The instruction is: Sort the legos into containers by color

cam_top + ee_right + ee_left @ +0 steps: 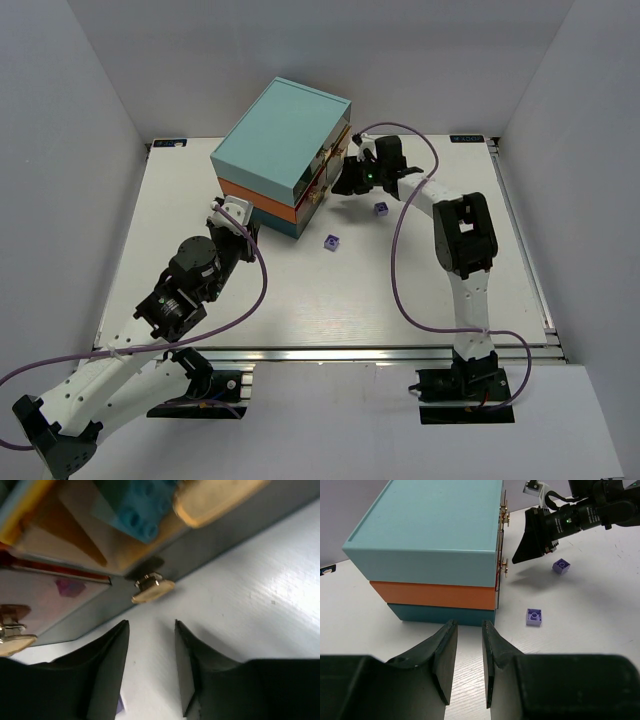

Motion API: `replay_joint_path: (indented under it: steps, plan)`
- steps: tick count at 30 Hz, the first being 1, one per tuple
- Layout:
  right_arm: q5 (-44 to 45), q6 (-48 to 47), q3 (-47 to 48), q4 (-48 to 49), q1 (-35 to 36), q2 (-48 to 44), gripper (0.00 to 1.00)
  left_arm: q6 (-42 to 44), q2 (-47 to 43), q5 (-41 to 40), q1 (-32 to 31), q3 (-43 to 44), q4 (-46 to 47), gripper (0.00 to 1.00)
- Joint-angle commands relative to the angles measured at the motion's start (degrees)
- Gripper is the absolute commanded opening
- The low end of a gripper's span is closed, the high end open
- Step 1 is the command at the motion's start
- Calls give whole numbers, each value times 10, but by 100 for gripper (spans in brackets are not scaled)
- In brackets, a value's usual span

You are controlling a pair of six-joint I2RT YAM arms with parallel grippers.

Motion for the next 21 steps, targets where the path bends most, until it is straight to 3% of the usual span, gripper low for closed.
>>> replay_joint_path:
  steps: [1, 3, 6, 21]
  plan:
    - [-43, 30, 46, 24, 2, 23, 50, 4, -7, -6, 2, -4, 10, 37]
    - [-45, 34, 62, 20, 2, 34, 57, 5, -4, -7, 2, -5, 10, 37]
    - [-56, 37, 92, 8, 1, 64, 59, 5, -2, -7, 2, -5, 12, 37]
    - [-65, 66, 155, -11, 4, 120, 60, 7, 1, -7, 7, -5, 12, 37]
